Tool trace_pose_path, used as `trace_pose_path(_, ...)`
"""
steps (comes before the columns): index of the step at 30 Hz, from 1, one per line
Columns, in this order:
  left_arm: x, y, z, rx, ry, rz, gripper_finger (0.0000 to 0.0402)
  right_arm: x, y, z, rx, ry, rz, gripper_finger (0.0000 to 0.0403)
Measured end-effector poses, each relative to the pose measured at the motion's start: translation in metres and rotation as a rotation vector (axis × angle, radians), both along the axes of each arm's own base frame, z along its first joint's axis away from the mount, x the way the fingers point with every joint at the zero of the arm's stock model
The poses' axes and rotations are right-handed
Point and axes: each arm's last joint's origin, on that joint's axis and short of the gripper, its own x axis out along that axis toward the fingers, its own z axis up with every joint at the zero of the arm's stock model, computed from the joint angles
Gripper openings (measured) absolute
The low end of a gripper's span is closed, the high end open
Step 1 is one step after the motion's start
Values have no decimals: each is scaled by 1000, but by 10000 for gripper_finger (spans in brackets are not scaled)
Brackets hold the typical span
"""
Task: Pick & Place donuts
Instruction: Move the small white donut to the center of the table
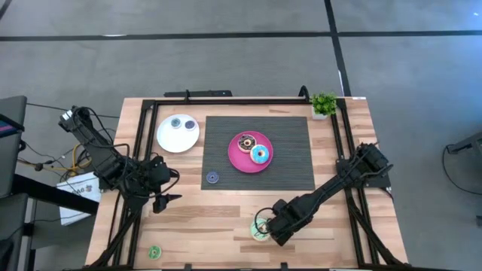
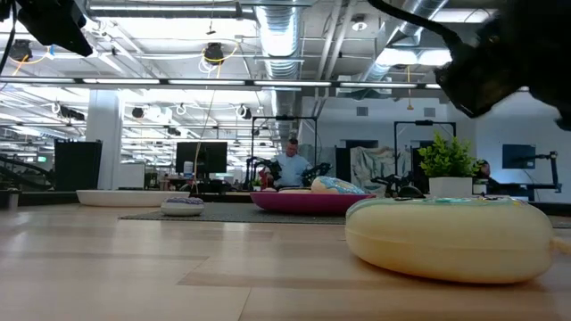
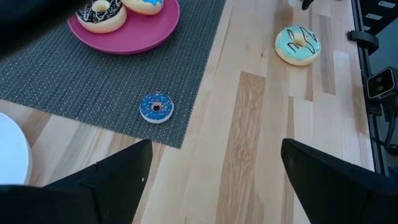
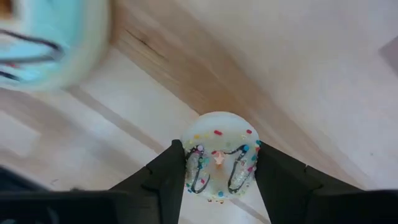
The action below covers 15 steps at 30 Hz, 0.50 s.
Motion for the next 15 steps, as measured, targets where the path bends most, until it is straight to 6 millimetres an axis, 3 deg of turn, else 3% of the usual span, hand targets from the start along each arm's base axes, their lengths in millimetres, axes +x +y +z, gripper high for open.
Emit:
trace_pose_path(8, 0, 0, 0, 9, 1, -8, 350, 18, -33, 30, -38, -200, 6, 169)
trace_pose_path(15, 0, 0, 0, 8, 2, -9, 350, 70, -74, 41, 14, -568, 9, 167)
